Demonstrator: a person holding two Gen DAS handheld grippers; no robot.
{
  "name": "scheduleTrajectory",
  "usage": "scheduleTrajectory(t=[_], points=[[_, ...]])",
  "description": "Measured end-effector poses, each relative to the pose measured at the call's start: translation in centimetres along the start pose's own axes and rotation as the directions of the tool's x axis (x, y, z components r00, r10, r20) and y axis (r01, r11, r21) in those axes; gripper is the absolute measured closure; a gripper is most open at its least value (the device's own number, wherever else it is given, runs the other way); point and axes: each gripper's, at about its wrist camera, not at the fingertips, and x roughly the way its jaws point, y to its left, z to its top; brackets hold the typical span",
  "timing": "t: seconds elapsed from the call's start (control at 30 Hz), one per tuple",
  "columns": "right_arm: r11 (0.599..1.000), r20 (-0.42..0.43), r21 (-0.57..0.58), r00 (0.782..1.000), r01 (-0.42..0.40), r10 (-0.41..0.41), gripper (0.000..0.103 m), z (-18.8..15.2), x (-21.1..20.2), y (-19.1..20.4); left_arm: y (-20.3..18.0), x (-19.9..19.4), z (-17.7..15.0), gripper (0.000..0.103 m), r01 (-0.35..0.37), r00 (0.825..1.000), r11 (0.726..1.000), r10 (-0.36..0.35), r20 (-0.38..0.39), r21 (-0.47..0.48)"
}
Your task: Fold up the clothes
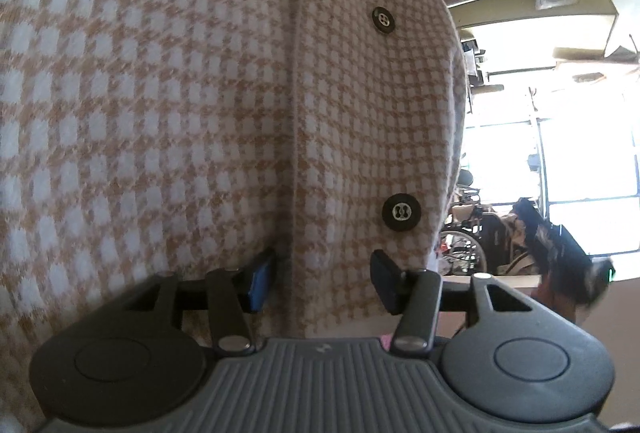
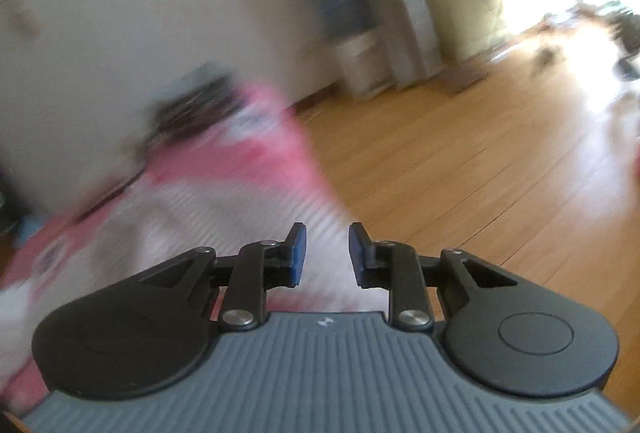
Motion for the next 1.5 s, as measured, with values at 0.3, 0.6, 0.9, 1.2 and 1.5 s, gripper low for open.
scheduleTrajectory(t=[0.3, 0.6, 0.9, 1.2, 1.5], points=[[0.68, -0.288, -0.707, 0.957, -0.195, -0.025, 0.071, -14.5, 0.0, 14.7, -0.2, 0.3, 0.0, 0.05, -0.018, 1.0, 0.997, 0.019, 0.016, -0.07], [0.248, -0.278, -0.94, 0.949, -0.236, -0.149, 0.074, -20.4, 3.9, 19.0, -0.8, 0.4, -0.4, 0.051, -0.067, 0.997, 0.995, 0.07, 0.043, -0.073], [0.243, -0.049, -0.97, 0.988, -0.012, -0.146, 0.102, -17.5, 0.2, 17.5, 0.0, 0.1, -0.7, 0.065, -0.059, 0.996, 0.994, 0.064, 0.056, -0.097], [0.487, -0.118, -0.872, 0.94, 0.056, -0.319, 0.102, -13.6, -0.6, 10.3, -0.6, -0.1, -0.9, 0.084, -0.133, 0.989, 0.99, 0.136, 0.059, -0.053], [0.566, -0.184, -0.824, 0.935, 0.022, -0.304, 0.081, -12.2, -2.8, 10.4, -2.7, -1.1, -1.4, 0.064, -0.168, 0.984, 0.983, 0.162, 0.075, 0.079]])
